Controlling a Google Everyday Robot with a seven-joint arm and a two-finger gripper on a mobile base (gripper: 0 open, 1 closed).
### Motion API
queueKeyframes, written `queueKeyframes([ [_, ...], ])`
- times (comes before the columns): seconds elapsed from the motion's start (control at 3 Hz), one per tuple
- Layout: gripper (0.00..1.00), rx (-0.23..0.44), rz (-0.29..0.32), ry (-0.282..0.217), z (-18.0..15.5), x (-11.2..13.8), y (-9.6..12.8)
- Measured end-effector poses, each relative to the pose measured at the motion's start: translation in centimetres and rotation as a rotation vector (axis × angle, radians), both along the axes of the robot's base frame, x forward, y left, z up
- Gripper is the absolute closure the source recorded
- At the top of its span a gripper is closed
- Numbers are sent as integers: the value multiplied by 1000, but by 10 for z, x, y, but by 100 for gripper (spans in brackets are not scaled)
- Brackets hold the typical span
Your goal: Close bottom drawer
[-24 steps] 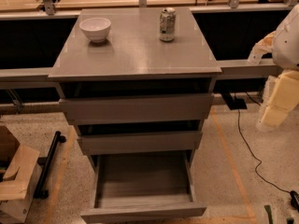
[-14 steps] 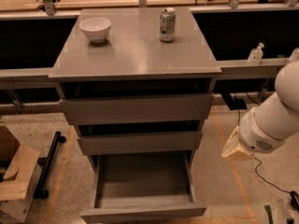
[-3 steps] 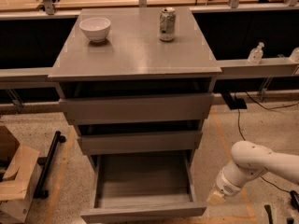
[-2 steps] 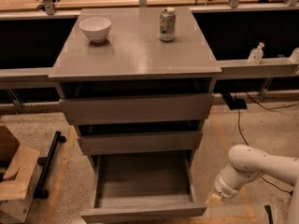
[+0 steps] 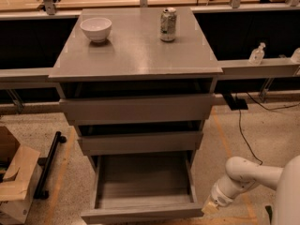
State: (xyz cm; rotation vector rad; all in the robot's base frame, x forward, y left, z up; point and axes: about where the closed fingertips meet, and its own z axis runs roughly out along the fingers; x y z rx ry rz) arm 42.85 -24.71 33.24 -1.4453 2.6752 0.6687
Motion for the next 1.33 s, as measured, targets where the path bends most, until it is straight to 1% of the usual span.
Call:
queueKeyframes([
  [0.33,100,44,-42,27,-31,-4,-3],
  [0.67,100,51,-48,32,-37,-5,-2],
  [1.0,100,19,-55,49,-48,-7,-7],
  [1.33,100,37,-76,46,-76,0,-8],
])
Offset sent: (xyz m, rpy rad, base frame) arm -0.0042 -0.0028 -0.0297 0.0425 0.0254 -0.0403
